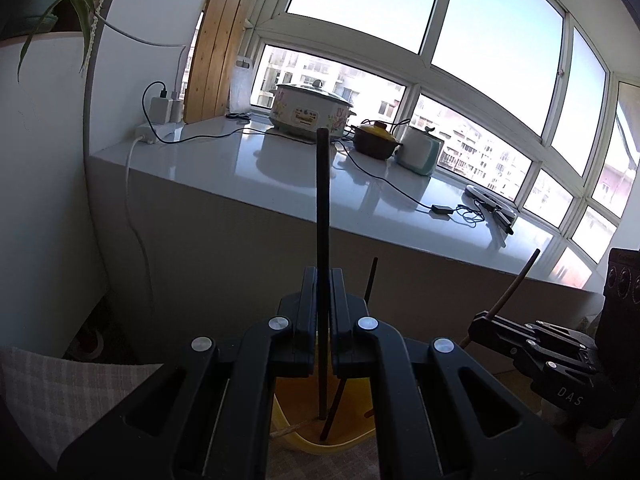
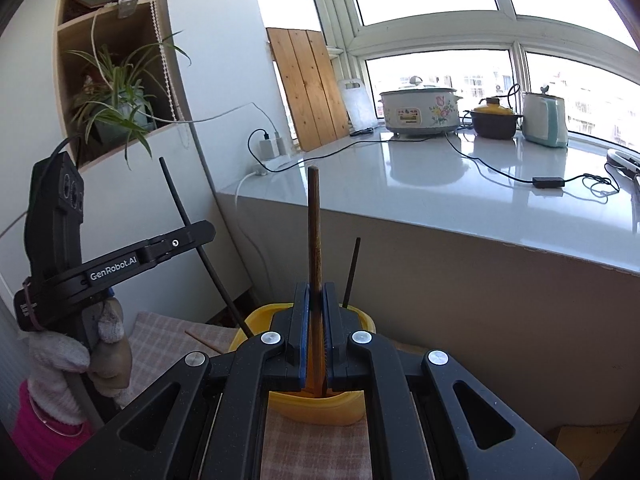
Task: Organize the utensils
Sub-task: 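Lower both chopsticks into the container and open both tools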
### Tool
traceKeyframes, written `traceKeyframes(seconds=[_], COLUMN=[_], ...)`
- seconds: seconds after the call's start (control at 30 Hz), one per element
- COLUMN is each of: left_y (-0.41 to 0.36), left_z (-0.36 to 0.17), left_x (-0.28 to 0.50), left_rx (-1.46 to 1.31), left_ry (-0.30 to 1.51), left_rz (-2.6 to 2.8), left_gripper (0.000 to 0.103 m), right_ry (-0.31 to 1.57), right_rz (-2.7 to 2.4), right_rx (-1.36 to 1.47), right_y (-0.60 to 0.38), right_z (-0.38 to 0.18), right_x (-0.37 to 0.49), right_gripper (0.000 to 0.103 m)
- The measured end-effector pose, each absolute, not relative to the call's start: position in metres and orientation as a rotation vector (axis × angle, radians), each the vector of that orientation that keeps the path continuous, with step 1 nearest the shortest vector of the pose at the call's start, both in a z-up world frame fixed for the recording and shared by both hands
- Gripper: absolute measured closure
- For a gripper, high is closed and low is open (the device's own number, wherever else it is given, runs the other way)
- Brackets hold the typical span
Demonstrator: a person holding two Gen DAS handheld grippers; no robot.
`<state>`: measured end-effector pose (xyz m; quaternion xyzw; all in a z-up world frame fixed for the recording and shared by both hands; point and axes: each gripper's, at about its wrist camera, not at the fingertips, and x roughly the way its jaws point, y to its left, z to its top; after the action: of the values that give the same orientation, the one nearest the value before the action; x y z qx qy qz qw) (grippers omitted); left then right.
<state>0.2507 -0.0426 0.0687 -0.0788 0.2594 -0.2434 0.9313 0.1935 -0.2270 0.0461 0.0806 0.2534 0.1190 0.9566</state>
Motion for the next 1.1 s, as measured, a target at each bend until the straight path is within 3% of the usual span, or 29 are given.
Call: traceKeyframes(seconds=[0.63,0.67,0.73,0.8,1.1], left_y=[-0.052,-0.050,-0.045,-0.040,-0.010], left_z=[0.063,0.064,0.066,0.070,0.078], left_x=[0.226,0.223,0.216,0.209,0.179], left_rx=[-0.083,-0.083,-0.085,-0.088,-0.091], left_ry=[0.539,0.535,0.525,0.512,0.483], left_rz=[-0.495,-0.494,-0.495,-0.498,-0.490], left_gripper=[0.099,0.098,0.096,0.096,0.095], right_ry=[0.652,0.653,0.650,0.638,0.586], right_rz=[0.202,0.198,0.191,0.186,0.173], right_rx=[0.143,0.144,0.155,0.165,0.159], right_y=[-0.233,-0.234,-0.236,-0.239,-0.235], right_z=[0.005,0.005,0.005,0.006,0.018], right_x=[0.197,0.195,0.192,0.188,0.170], right_gripper=[0.098,0.096,0.076,0.066,0.066])
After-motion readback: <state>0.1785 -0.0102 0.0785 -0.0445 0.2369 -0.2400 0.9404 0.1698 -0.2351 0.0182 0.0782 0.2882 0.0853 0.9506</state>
